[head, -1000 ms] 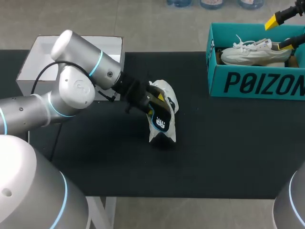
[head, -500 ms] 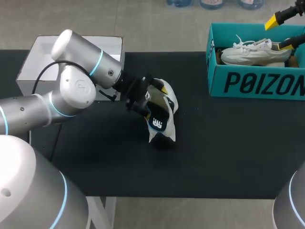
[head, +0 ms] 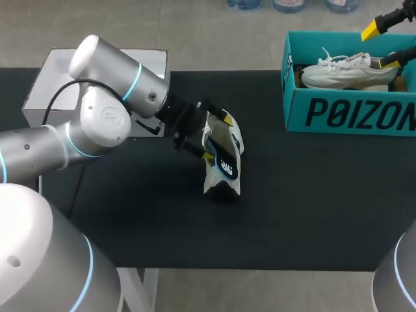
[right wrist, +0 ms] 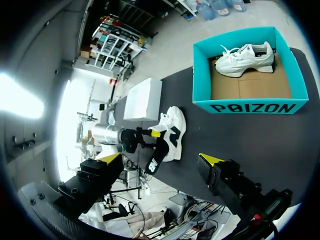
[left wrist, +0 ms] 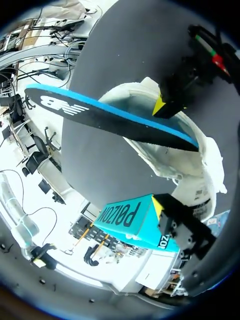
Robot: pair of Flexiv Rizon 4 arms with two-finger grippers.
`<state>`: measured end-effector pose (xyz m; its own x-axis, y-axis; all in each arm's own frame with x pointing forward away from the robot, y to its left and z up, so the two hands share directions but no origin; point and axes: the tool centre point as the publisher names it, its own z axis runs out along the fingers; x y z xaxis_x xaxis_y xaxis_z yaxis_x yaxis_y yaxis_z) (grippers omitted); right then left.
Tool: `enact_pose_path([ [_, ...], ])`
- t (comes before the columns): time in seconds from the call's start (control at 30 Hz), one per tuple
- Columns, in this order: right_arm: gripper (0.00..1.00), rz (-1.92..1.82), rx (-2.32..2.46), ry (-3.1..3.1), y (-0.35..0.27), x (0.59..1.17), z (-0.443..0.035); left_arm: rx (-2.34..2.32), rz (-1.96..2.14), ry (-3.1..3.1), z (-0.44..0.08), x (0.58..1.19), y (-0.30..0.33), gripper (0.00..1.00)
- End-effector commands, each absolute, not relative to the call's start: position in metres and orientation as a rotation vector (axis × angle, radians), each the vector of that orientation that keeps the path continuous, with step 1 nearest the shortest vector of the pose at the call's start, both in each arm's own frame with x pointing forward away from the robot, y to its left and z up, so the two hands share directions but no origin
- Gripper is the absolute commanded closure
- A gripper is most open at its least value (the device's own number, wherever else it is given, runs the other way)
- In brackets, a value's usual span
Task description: Take the shoe out of the shoebox, open the shoe tongue, remove and reinsert the insole, then place the shoe into the shoebox
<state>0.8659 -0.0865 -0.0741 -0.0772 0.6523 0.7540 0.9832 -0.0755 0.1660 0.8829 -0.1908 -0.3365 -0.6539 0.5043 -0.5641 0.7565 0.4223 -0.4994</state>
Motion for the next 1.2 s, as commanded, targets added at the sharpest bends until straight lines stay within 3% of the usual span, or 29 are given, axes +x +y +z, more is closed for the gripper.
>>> enact_pose_path([
  [0.03, 0.0, -0.986, -1.76, -1.761, -0.086, 0.866, -0.074, 1.077, -1.063, 2.364, -0.331, 0.877, -0.188, 0.0],
  [0.17, 0.0, -0.986, -1.76, -1.761, -0.086, 0.866, -0.074, 1.077, -1.057, 2.365, -0.325, 0.869, -0.187, 0.1],
  [0.23, 0.0, -0.986, -1.76, -1.761, -0.086, 0.866, -0.074, 1.088, -1.051, 2.368, -0.325, 0.864, -0.188, 0.31],
  [0.27, 0.0, -0.986, -1.76, -1.761, -0.086, 0.866, -0.074, 1.088, -1.048, 2.369, -0.326, 0.862, -0.188, 0.52],
  [0.3, 0.0, -0.986, -1.76, -1.761, -0.086, 0.866, -0.074, 1.092, -1.054, 2.373, -0.327, 0.861, -0.188, 0.56],
  [0.47, 0.0, -0.986, -1.76, -1.761, -0.086, 0.866, -0.074, 1.082, -1.069, 2.397, -0.335, 0.859, -0.185, 0.55],
  [0.53, 0.0, -0.986, -1.76, -1.761, -0.086, 0.866, -0.074, 1.083, -1.069, 2.402, -0.336, 0.858, -0.185, 0.62],
  [0.6, 0.0, -0.986, -1.76, -1.761, -0.086, 0.866, -0.074, 1.084, -1.071, 2.412, -0.339, 0.858, -0.185, 0.64],
  [0.67, 0.0, -0.986, -1.76, -1.761, -0.086, 0.866, -0.074, 1.083, -1.076, 2.424, -0.344, 0.86, -0.185, 0.75],
  [0.73, 0.0, -0.986, -1.76, -1.761, -0.086, 0.866, -0.074, 1.078, -1.075, 2.446, -0.35, 0.864, -0.186, 0.8],
  [0.77, 0.0, -0.986, -1.76, -1.761, -0.086, 0.866, -0.074, 1.067, -1.054, 2.464, -0.354, 0.866, -0.188, 0.97],
  [0.8, 0.0, -0.986, -1.76, -1.761, -0.086, 0.866, -0.074, 1.072, -1.059, 2.475, -0.357, 0.868, -0.189, 1.0],
  [1.2, 0.0, -0.986, -1.76, -1.761, -0.086, 0.866, -0.074, 1.019, -0.928, 2.544, -0.384, 0.9, -0.199, 1.0],
])
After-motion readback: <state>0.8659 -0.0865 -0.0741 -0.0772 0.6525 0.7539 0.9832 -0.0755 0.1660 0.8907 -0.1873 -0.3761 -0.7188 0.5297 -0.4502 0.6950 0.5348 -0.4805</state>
